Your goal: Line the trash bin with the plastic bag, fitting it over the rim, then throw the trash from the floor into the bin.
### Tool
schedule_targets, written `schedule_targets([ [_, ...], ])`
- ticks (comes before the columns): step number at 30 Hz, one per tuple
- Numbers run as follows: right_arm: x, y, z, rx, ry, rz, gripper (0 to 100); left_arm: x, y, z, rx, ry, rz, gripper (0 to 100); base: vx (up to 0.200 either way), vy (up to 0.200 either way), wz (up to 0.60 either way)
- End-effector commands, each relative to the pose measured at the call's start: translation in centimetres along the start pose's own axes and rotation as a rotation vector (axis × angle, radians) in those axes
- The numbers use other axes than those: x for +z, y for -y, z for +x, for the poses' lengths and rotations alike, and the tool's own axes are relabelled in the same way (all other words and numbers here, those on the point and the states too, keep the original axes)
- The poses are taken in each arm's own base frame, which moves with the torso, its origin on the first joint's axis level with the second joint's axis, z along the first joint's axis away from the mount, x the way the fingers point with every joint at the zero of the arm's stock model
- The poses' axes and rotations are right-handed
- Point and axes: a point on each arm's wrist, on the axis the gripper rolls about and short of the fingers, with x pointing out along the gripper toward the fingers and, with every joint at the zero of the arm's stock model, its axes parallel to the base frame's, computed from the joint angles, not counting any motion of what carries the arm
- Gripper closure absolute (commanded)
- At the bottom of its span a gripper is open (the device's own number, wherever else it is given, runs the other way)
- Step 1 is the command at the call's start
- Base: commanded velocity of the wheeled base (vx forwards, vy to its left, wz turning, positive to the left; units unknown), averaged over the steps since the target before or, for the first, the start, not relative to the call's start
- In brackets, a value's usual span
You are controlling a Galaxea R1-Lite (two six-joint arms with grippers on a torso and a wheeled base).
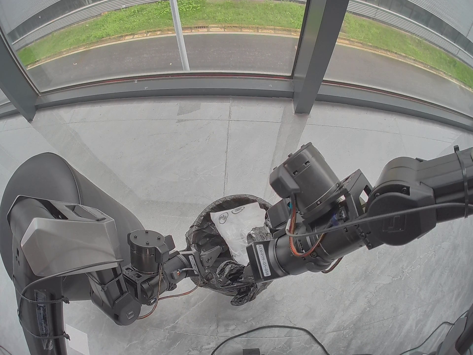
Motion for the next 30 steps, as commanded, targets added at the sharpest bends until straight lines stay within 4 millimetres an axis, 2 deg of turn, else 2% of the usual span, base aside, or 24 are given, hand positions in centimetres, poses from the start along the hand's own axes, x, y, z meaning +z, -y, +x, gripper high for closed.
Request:
schedule_targets([
  [1, 0.1, 1.3, 3.1, -0.018, -0.046, 0.024, 100, -0.1, 0.1, 0.0, -0.001, -0.001, -0.001, 0, 0.0, 0.0, 0.0],
  [8, 3.4, 2.7, 4.7, 0.006, 0.05, 0.056, 100, -0.1, 0.1, 0.0, -0.001, -0.005, -0.001, 0, 0.0, 0.0, 0.0],
  [13, 3.3, 3.2, 6.7, 0.005, 0.01, 0.057, 100, -0.1, 0.1, 0.0, -0.003, -0.006, 0.001, 0, 0.0, 0.0, 0.0],
  [14, 3.3, 3.2, 6.8, 0.004, 0.008, 0.058, 0, -0.1, 0.1, 0.0, -0.002, -0.003, 0.001, 0, 0.0, 0.0, 0.0],
  [16, 3.2, 3.4, 7.4, -0.002, -0.004, 0.064, 0, -0.1, 0.1, 0.0, -0.002, -0.003, 0.001, 0, 0.0, 0.0, 0.0],
  [20, 3.3, 3.4, 7.4, -0.002, 0.0, 0.066, 0, -0.2, 0.1, 0.1, -0.004, -0.006, 0.002, 0, 0.0, 0.0, 0.0],
  [26, 3.9, 3.2, 6.1, 0.006, 0.038, 0.065, 0, -0.2, 0.2, 0.0, -0.004, -0.005, 0.002, 0, 0.0, 0.0, 0.0],
  [30, 4.7, 3.2, 4.4, 0.017, 0.088, 0.067, 0, -0.3, 0.2, 0.0, -0.006, -0.007, 0.003, 0, 0.0, 0.0, 0.0],
])
